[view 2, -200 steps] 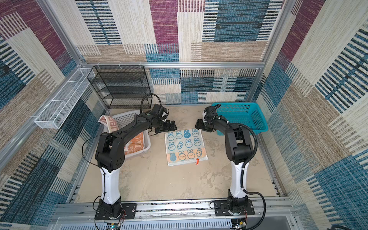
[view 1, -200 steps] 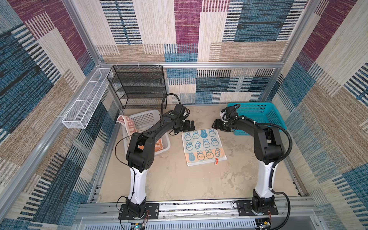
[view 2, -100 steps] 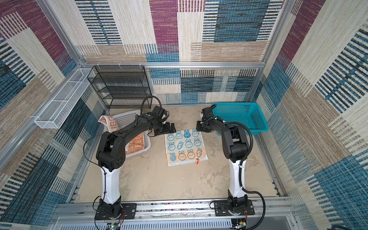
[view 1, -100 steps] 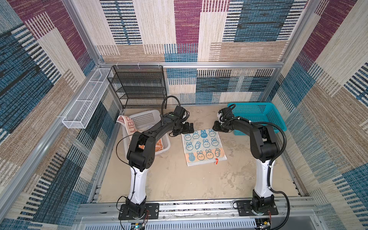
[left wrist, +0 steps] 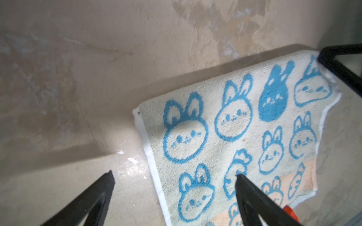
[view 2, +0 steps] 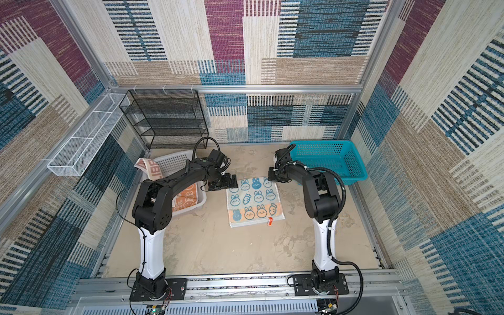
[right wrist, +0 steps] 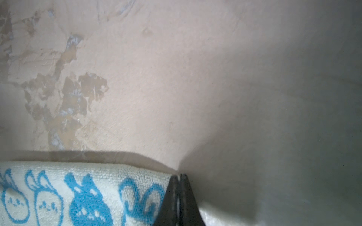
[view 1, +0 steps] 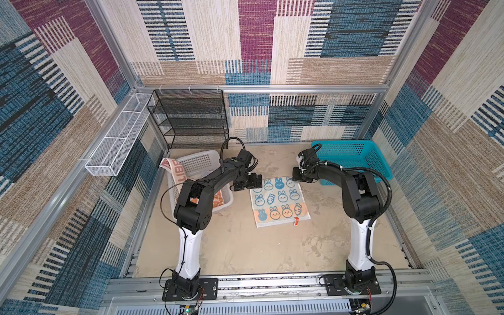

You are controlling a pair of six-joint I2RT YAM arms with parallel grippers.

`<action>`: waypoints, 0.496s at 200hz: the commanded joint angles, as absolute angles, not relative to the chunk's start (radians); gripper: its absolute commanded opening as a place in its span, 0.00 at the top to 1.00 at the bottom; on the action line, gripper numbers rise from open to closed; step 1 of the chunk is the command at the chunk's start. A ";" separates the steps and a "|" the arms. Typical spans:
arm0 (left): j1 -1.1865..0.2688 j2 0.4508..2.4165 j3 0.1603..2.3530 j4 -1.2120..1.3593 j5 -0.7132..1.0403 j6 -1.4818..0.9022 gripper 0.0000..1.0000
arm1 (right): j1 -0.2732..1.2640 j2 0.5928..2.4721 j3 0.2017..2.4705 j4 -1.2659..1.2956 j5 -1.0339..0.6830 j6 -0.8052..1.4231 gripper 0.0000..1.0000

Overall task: Fold and stack the towels
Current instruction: 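Lower both grippers and pinch the cream towel's edge farthest from the robot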

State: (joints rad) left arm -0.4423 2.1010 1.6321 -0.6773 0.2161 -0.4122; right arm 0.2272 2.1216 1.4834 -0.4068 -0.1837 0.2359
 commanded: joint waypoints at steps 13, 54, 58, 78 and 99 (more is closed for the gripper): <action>-0.434 2.062 1.580 -0.716 0.169 -0.396 0.01 | 0.232 2.101 1.464 -0.443 -0.195 0.254 0.97; -0.404 2.013 1.537 -0.748 0.125 -0.385 0.01 | 0.242 2.090 1.457 -0.436 -0.209 0.259 0.97; -0.401 2.009 1.533 -0.750 0.118 -0.385 0.01 | 0.244 2.089 1.456 -0.436 -0.209 0.260 0.97; -0.391 1.998 1.532 -0.765 0.094 -0.383 0.01 | 0.249 2.085 1.453 -0.434 -0.215 0.260 0.98; -0.393 1.998 1.556 -0.721 0.169 -0.395 0.01 | 0.250 2.072 1.448 -0.433 -0.221 0.256 0.98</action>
State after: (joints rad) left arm -0.3912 2.0087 1.5349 -0.7403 0.1345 -0.4042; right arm 0.2474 2.0922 1.4521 -0.4305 -0.2058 0.2535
